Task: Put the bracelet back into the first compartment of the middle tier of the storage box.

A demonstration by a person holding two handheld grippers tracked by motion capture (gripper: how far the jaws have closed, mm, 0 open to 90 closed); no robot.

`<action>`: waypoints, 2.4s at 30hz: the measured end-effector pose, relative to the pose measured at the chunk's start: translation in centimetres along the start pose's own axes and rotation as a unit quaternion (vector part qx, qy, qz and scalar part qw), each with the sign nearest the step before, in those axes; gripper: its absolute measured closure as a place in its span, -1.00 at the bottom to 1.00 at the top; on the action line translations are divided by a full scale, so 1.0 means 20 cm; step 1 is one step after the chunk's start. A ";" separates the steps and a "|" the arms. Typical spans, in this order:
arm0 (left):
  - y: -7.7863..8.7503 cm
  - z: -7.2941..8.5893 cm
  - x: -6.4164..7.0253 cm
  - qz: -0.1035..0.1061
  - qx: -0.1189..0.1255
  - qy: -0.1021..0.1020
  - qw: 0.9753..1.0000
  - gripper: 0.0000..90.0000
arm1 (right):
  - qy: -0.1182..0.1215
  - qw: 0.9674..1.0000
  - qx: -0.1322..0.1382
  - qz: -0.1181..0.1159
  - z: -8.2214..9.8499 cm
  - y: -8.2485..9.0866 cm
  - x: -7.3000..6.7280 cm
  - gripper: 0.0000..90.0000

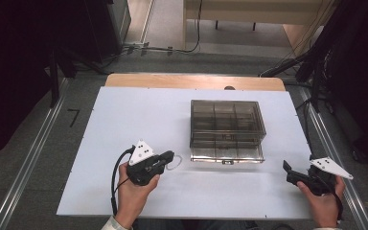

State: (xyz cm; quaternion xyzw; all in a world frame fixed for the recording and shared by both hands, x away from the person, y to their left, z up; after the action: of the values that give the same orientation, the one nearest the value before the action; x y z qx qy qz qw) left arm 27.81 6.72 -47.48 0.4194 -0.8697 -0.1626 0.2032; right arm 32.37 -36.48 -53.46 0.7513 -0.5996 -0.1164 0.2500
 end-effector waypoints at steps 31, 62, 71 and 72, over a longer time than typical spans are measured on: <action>-0.09 -0.10 0.11 0.022 0.006 -0.010 1.000 0.92 | -0.001 1.000 -0.003 -0.003 0.00 0.00 0.00 -0.93; -0.15 -0.15 0.18 0.036 0.008 -0.014 0.999 0.92 | -0.002 1.000 -0.008 -0.006 0.01 -0.01 0.00 -0.93; -0.16 -0.16 0.19 0.037 0.012 -0.013 0.999 0.92 | -0.003 1.000 -0.008 -0.006 0.01 -0.01 0.00 -0.93; -0.16 -0.16 0.19 0.037 0.013 -0.012 0.999 0.92 | -0.003 1.000 -0.007 -0.006 0.01 -0.01 0.00 -0.93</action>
State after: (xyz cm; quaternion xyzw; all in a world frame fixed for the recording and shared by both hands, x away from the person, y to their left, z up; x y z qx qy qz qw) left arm 29.37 1.51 -45.30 0.3875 -0.8891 -0.1488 0.1929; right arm 32.40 -36.42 -53.71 0.7528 -0.5947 -0.1246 0.2530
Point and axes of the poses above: each handheld gripper's, and its own axes: y roughly backward along the jaws, z roughly out of its underside, x roughly to its right, the point moved 8 cm from there along -y, roughly forward along the jaws, and after that the axes turned 3 degrees about y, right-handed, at the moved point
